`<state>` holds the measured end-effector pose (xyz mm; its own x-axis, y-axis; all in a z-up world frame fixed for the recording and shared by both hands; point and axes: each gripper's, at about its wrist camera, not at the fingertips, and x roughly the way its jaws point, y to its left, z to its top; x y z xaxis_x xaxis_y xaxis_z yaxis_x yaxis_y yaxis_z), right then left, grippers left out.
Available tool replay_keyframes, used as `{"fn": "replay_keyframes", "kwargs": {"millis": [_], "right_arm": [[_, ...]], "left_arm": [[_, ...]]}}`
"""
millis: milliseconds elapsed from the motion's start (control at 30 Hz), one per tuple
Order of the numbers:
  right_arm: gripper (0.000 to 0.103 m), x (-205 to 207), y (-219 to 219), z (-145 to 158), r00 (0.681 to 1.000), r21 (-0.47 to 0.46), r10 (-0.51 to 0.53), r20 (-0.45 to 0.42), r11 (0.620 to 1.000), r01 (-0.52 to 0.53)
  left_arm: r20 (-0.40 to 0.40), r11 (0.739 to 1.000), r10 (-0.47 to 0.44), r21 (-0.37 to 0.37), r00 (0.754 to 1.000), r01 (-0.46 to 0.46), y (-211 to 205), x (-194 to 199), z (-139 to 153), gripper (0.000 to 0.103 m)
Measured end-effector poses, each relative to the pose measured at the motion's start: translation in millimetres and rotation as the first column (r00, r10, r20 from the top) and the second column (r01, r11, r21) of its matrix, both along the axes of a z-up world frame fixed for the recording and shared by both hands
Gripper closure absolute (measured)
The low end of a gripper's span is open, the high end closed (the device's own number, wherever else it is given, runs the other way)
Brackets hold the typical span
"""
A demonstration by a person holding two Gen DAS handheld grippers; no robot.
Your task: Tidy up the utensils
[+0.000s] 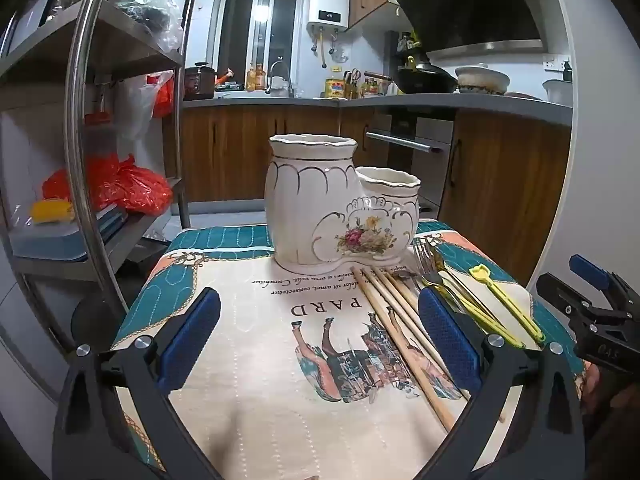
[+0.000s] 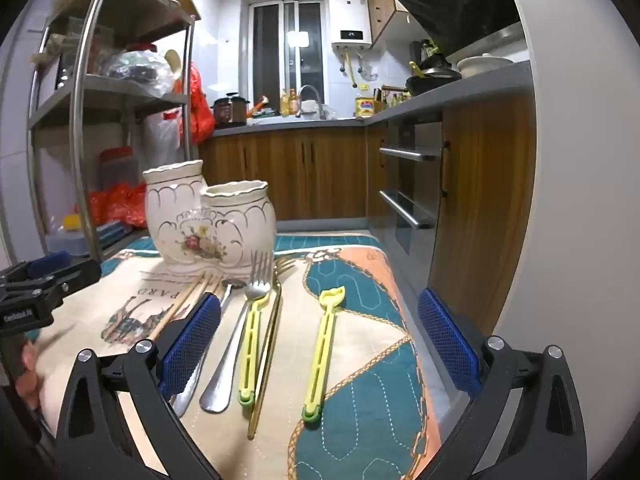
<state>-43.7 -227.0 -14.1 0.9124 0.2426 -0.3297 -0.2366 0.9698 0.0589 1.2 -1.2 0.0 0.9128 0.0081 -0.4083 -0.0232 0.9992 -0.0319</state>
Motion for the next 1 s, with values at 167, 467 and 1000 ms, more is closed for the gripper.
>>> {"fn": "replay_keyframes", "kwargs": {"millis": [167, 467, 1000], "right_arm": [[0.005, -0.2, -0.2, 0.0, 1.0, 0.0, 0.002, 0.007, 1.0, -0.002], [0.005, -0.5, -0.3, -0.3, 1.0, 0.003, 0.002, 0.007, 1.0, -0.002], [0.005, 0.1, 0.3, -0.9, 1.0, 0.004, 0.001, 0.005, 1.0, -0.001]], "left_arm": [[0.013, 1.0, -0.004, -0.019, 1.0, 0.005, 3.4, -1.3, 0.4, 0.005], [0.023, 1.0, 0.002, -0.006, 1.0, -0.002, 1.2, -5.3, 2.1, 0.005], [0.025, 1.0, -0.002, -0.006, 1.0, 0.002, 1.3, -5.7, 2.7, 0.005]]}}
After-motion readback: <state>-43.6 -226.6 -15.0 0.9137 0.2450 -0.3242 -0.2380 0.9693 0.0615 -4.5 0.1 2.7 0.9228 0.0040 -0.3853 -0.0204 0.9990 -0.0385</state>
